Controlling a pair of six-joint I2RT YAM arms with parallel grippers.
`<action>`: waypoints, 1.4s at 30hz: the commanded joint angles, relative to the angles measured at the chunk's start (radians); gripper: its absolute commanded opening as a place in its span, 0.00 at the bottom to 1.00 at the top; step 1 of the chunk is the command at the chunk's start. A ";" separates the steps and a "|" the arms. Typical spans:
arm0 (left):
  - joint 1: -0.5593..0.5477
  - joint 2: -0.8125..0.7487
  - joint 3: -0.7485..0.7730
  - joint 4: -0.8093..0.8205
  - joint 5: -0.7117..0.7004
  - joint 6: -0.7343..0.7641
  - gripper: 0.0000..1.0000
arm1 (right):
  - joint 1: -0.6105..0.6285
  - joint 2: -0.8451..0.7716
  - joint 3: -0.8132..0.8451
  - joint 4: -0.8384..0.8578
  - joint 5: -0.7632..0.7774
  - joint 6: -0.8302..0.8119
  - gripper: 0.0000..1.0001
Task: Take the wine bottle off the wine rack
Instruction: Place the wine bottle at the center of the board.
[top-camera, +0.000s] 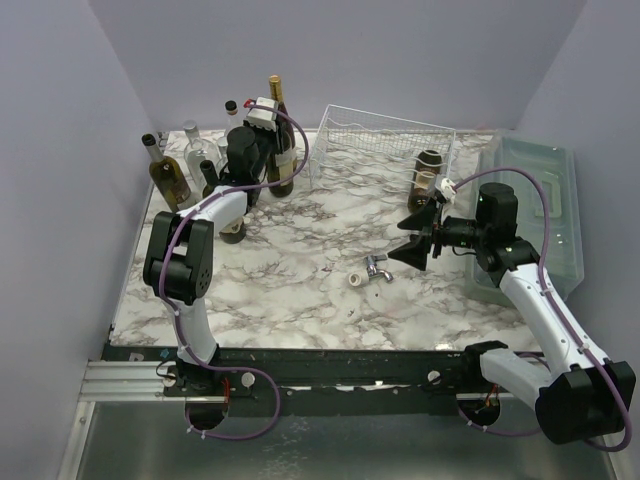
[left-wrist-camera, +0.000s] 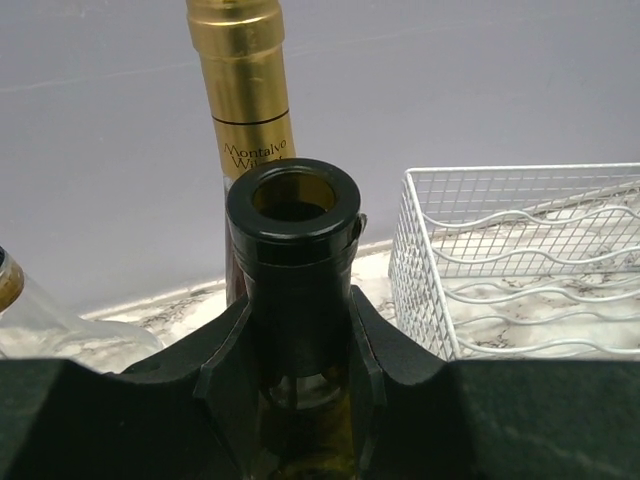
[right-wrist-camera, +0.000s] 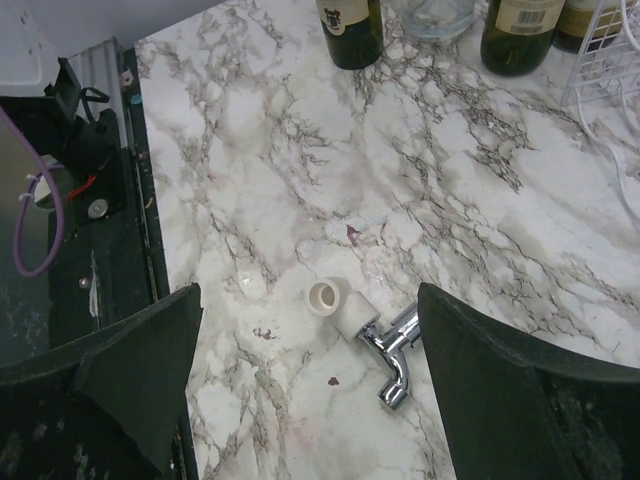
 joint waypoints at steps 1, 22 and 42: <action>0.005 -0.021 0.012 0.140 -0.018 -0.013 0.36 | -0.004 0.002 0.034 -0.019 0.015 -0.018 0.92; 0.004 -0.085 -0.036 0.140 -0.003 -0.070 0.75 | -0.005 -0.001 0.035 -0.025 0.017 -0.028 0.92; 0.003 -0.426 -0.157 -0.097 0.060 -0.261 0.99 | -0.005 -0.015 0.019 -0.011 0.037 -0.039 0.93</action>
